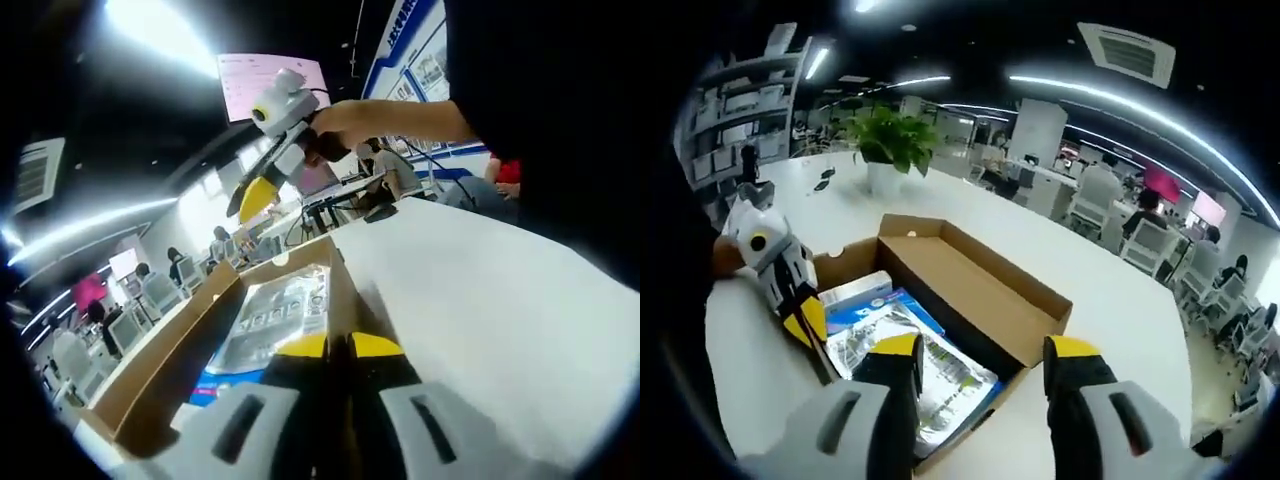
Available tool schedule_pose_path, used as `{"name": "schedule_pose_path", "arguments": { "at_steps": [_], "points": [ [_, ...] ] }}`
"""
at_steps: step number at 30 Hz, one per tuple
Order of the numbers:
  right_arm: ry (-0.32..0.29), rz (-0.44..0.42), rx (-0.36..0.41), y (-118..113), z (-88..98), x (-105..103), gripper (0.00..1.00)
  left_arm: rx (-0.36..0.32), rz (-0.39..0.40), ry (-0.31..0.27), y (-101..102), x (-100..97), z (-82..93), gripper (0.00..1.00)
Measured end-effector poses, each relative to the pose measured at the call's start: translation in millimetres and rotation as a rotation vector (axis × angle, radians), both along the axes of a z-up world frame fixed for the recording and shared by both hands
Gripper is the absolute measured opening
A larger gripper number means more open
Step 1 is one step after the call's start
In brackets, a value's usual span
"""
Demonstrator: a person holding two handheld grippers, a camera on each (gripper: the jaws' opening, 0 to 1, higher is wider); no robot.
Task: Operate the shoe box by opening the lid, removing the specified soft item, and placing it in the target area until the item is outside and the box remains undamaged.
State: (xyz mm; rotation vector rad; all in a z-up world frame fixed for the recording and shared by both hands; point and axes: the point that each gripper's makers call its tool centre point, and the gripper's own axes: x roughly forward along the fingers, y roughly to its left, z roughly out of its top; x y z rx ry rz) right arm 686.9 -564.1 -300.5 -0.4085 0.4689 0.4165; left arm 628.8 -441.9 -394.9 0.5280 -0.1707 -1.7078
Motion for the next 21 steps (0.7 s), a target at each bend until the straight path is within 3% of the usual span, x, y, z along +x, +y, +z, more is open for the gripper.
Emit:
{"name": "schedule_pose_path", "arguments": {
  "at_steps": [12, 21],
  "points": [
    [0.087, 0.18, -0.158, 21.8, -1.7, -19.6, 0.51, 0.001, 0.004, -0.001, 0.4, -0.4, -0.7, 0.06],
    [0.144, 0.29, -0.229, 33.8, -10.6, -26.9, 0.52, 0.001, 0.003, -0.001, -0.2, -0.5, -0.8, 0.06]
  ]
}}
